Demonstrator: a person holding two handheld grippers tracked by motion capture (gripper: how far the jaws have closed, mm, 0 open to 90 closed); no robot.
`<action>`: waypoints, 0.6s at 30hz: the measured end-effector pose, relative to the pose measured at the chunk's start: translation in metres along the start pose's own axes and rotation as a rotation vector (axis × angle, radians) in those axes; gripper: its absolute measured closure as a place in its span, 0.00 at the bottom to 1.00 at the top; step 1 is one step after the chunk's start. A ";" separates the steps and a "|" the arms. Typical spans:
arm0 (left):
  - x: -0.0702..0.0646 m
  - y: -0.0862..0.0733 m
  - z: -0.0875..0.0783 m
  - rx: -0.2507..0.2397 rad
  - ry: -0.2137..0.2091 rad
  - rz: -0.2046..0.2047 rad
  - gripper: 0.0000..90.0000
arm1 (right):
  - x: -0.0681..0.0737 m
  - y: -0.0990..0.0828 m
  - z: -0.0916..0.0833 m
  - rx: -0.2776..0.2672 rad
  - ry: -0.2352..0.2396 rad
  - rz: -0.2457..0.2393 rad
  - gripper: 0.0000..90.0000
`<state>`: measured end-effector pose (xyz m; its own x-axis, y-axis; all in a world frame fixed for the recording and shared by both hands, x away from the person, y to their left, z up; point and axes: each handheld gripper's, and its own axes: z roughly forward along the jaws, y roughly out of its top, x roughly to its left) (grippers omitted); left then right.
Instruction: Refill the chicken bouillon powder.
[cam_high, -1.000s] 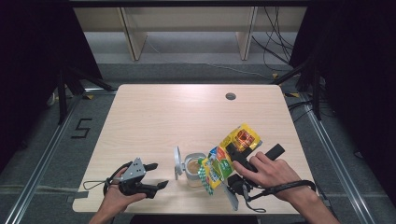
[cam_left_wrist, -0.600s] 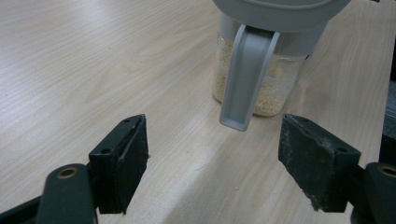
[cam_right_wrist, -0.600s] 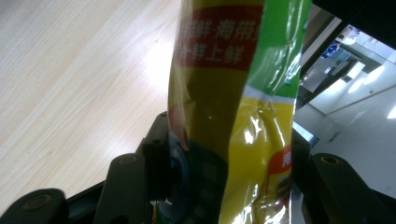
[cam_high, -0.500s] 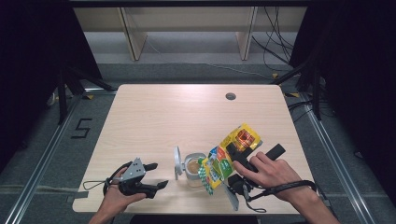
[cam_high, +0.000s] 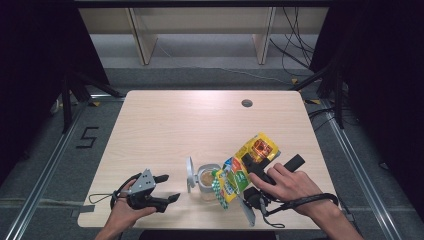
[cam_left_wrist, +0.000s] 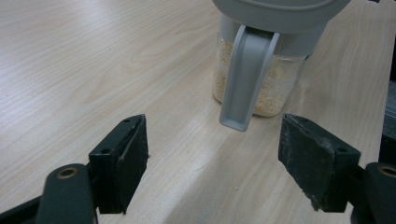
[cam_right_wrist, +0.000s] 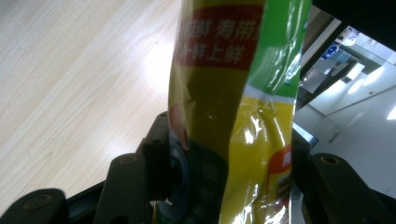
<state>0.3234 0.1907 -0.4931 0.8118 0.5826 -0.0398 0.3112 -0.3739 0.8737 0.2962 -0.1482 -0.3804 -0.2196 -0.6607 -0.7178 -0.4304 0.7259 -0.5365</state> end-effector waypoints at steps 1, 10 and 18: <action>0.000 0.000 0.000 -0.002 -0.004 -0.002 0.27 | 0.000 0.000 0.000 -0.002 -0.002 0.003 0.58; 0.000 0.000 0.000 -0.002 -0.003 -0.005 0.27 | 0.000 0.000 -0.001 0.002 -0.005 -0.002 0.58; 0.000 0.000 0.001 -0.002 -0.004 -0.002 0.27 | -0.001 0.000 -0.001 0.000 0.003 -0.002 0.58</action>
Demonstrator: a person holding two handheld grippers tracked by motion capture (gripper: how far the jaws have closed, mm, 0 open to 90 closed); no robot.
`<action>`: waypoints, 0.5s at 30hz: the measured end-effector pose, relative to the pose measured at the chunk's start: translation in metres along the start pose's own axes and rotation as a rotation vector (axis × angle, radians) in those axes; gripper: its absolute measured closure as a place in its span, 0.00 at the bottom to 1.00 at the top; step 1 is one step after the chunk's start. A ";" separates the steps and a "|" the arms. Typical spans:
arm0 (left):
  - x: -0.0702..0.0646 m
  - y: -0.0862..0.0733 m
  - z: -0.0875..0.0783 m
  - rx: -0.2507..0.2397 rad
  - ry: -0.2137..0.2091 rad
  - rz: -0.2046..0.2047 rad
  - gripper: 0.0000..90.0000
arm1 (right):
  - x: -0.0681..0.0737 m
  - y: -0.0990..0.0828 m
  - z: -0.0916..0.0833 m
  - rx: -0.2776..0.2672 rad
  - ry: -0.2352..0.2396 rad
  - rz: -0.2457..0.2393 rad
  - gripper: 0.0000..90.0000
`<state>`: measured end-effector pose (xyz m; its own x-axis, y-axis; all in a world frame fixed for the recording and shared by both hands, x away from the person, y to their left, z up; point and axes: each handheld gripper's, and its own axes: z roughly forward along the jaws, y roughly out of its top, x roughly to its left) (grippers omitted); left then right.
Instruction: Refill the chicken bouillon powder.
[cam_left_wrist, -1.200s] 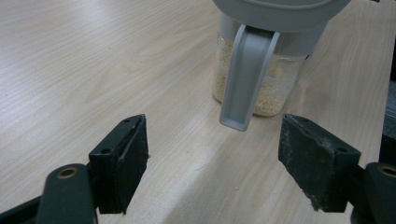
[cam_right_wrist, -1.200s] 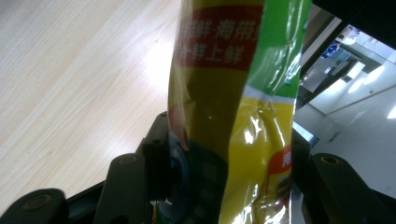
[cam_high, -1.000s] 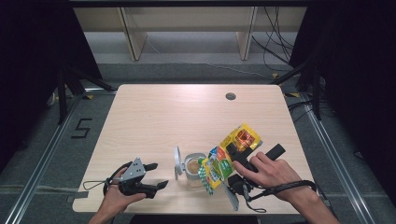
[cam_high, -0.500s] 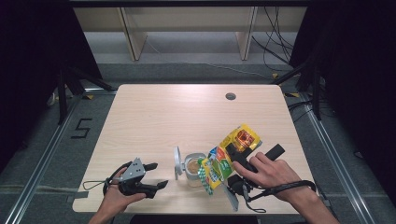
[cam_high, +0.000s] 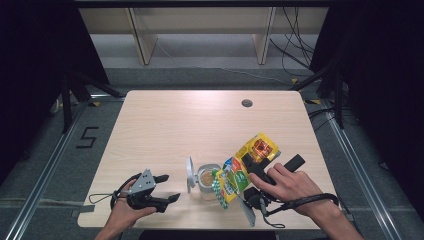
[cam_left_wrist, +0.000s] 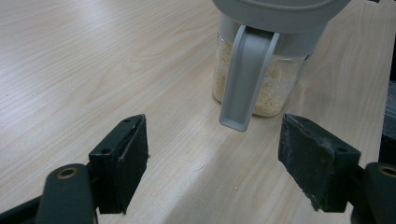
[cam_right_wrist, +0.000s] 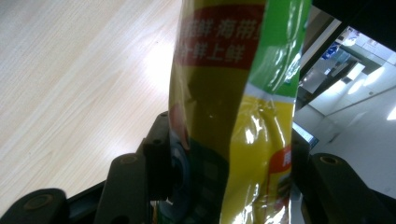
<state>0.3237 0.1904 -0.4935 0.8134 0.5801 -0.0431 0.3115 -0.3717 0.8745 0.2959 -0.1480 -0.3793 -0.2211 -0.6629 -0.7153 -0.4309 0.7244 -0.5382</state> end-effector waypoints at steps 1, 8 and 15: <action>0.000 0.000 0.000 0.000 -0.001 -0.009 0.27 | 0.000 0.000 0.000 0.001 -0.007 0.000 0.58; -0.001 0.000 0.000 -0.001 0.000 -0.015 0.27 | 0.000 0.000 0.000 0.001 -0.006 -0.001 0.58; 0.000 0.000 0.000 0.002 0.004 0.001 0.27 | 0.000 0.000 0.000 0.000 -0.006 -0.001 0.58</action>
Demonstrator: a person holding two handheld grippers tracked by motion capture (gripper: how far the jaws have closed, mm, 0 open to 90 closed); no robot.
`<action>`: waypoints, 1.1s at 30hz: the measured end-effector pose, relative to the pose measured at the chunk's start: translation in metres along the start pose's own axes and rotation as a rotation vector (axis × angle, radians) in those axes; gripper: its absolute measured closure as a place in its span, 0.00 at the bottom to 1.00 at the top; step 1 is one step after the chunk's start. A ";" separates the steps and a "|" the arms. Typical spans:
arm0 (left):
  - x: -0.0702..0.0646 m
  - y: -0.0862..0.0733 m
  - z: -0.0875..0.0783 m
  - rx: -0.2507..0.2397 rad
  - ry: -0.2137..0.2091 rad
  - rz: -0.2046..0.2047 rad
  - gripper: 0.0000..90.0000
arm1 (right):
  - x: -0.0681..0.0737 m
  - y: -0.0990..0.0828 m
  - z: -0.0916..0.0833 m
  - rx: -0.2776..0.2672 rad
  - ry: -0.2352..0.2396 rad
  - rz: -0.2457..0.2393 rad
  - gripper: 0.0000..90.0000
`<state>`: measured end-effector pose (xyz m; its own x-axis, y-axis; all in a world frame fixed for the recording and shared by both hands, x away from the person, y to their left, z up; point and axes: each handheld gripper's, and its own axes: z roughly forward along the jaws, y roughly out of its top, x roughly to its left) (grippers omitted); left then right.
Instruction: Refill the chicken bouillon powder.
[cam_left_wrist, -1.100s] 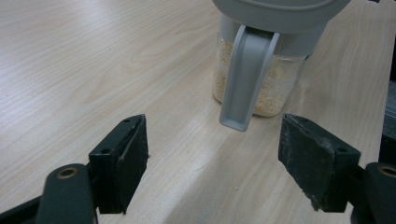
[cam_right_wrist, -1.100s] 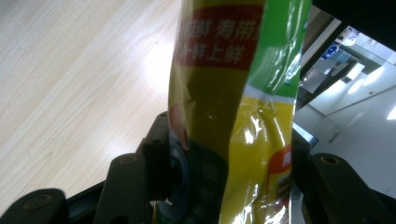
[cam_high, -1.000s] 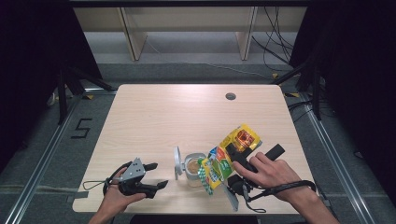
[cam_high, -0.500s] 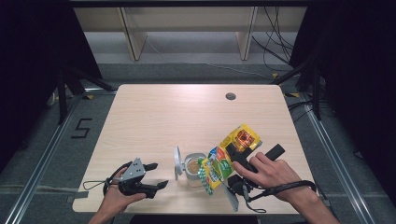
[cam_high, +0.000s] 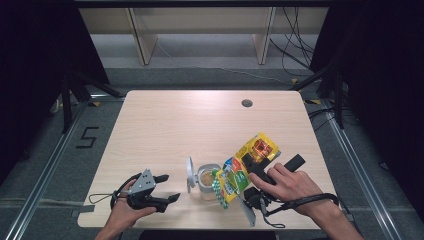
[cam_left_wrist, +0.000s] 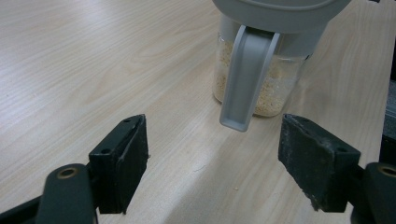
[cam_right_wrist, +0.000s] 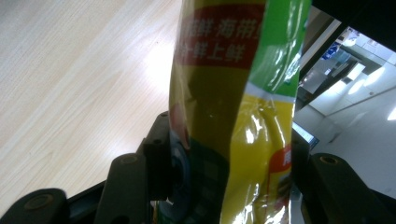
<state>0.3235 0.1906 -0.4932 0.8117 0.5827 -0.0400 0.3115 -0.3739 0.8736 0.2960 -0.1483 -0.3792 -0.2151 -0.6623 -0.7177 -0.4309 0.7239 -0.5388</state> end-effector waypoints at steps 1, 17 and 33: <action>0.000 0.000 0.000 0.000 0.000 0.000 0.27 | 0.000 0.000 0.000 0.000 0.000 0.001 0.58; 0.000 0.000 0.000 0.001 -0.001 0.003 0.27 | 0.001 -0.001 0.000 -0.001 -0.006 -0.001 0.58; 0.000 0.000 0.000 -0.003 -0.004 -0.007 0.27 | 0.001 -0.001 0.000 -0.004 -0.006 -0.001 0.58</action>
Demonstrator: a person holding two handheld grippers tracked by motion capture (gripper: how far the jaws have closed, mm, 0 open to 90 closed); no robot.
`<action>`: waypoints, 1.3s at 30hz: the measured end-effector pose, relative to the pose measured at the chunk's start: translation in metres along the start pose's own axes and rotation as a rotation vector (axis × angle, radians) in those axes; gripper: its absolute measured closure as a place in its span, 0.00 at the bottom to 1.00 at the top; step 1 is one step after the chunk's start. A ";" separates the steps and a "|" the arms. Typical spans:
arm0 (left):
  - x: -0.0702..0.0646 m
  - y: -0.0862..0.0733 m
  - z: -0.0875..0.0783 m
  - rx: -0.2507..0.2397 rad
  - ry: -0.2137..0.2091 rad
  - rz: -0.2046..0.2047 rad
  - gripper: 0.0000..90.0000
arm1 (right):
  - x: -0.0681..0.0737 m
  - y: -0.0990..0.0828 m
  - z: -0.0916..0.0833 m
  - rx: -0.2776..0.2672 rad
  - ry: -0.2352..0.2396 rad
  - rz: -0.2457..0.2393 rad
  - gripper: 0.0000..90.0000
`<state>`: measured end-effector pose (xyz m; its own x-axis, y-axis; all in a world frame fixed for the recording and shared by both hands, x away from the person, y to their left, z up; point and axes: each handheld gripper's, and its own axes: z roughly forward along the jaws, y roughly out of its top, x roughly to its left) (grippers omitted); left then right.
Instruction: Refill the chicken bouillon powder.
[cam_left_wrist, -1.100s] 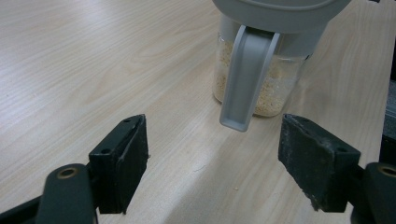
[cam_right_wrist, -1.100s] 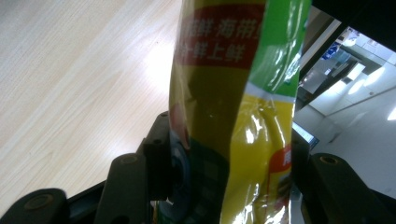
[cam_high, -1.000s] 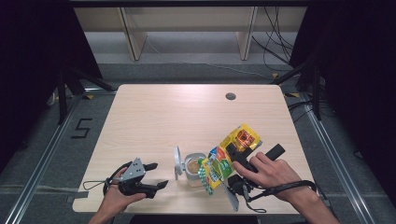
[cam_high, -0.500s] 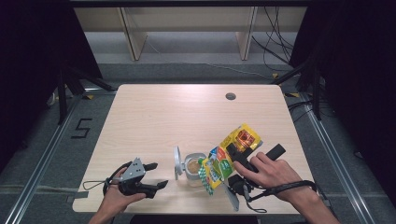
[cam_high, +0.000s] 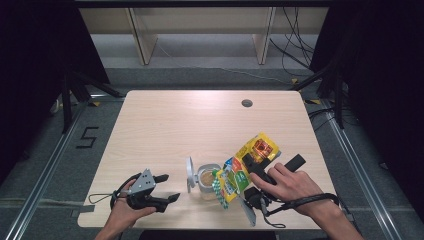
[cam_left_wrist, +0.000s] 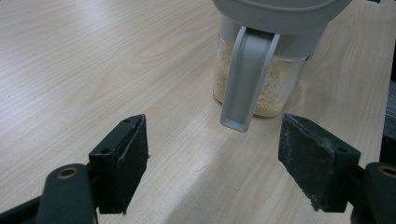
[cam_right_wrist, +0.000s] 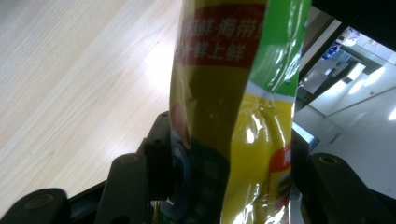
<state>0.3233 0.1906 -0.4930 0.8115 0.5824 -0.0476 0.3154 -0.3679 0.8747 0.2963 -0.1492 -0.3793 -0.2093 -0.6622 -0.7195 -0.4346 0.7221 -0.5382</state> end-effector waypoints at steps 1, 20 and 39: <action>0.000 0.000 0.000 0.001 0.000 0.001 0.27 | 0.000 0.000 0.000 -0.001 0.008 0.003 0.58; 0.000 0.000 0.000 0.003 0.005 0.012 0.27 | 0.002 -0.001 0.000 -0.011 0.003 0.013 0.59; 0.000 0.000 0.000 0.004 0.006 -0.001 0.27 | 0.003 -0.003 0.000 -0.018 0.001 0.020 0.65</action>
<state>0.3231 0.1902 -0.4933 0.8085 0.5868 -0.0454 0.3179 -0.3704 0.8728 0.2966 -0.1533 -0.3800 -0.2187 -0.6478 -0.7297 -0.4463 0.7314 -0.5156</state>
